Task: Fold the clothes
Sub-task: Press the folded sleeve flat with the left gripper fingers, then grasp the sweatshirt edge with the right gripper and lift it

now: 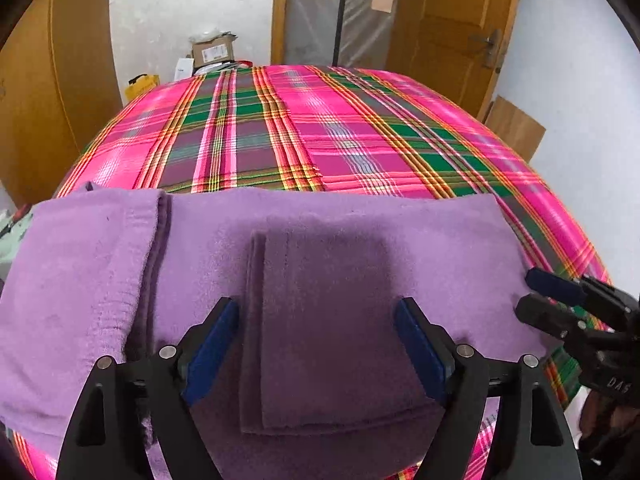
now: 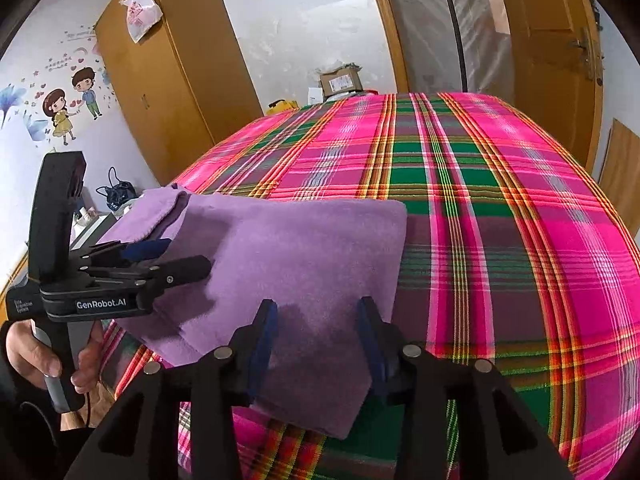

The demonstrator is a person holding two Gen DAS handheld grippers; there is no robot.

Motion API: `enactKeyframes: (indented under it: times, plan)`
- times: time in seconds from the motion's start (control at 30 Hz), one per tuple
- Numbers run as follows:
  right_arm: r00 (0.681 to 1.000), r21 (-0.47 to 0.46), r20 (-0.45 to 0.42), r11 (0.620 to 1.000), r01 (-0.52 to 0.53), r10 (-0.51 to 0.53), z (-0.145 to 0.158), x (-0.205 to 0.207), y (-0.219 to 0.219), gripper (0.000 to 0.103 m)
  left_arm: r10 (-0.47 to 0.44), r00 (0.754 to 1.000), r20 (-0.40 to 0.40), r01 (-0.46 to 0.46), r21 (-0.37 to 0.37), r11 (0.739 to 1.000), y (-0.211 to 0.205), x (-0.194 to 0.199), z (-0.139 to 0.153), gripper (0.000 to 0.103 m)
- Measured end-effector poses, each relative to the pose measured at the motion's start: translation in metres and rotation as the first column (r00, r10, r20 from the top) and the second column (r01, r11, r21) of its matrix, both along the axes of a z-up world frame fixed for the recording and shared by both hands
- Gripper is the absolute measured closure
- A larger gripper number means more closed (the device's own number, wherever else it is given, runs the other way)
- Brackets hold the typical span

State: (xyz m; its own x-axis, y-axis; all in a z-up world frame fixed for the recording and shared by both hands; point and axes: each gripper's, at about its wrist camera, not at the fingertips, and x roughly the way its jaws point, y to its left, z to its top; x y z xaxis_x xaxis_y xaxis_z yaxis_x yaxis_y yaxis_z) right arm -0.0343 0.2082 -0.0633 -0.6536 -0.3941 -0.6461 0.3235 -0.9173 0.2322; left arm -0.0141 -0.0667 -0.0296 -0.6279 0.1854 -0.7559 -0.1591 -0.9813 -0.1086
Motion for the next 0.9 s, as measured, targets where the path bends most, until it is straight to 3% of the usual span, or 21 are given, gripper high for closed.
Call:
enactKeyframes:
  times: [0.13, 0.27, 0.47, 0.63, 0.9]
  plan:
    - [1.000, 0.007, -0.004, 1.000, -0.023, 0.023, 0.002, 0.002, 0.001, 0.060, 0.009, 1.000, -0.012, -0.008, 0.061, 0.998, -0.008, 0.006, 0.006, 0.021]
    - [1.000, -0.071, 0.011, 0.997, -0.004, 0.005, 0.010, 0.009, 0.014, 0.061, 0.001, 0.999, -0.050, 0.006, 0.138, 0.990, -0.015, 0.019, 0.013, 0.021]
    - [0.999, -0.122, 0.040, 0.992, 0.028, -0.023, 0.006, 0.016, 0.033, 0.061, -0.039, 0.990, -0.135, 0.061, 0.164, 0.985, -0.015, 0.039, 0.026, 0.021]
    - [0.994, -0.220, 0.101, 0.973, 0.069, -0.048, -0.006, 0.011, 0.046, 0.061, -0.096, 0.981, -0.170, 0.124, 0.160, 0.979, -0.006, 0.042, 0.032, 0.021]
    - [0.990, -0.324, 0.133, 0.942, 0.089, -0.047, -0.014, -0.006, 0.054, 0.061, -0.139, 0.983, -0.122, 0.158, 0.166, 0.973, 0.003, 0.037, 0.017, 0.021]
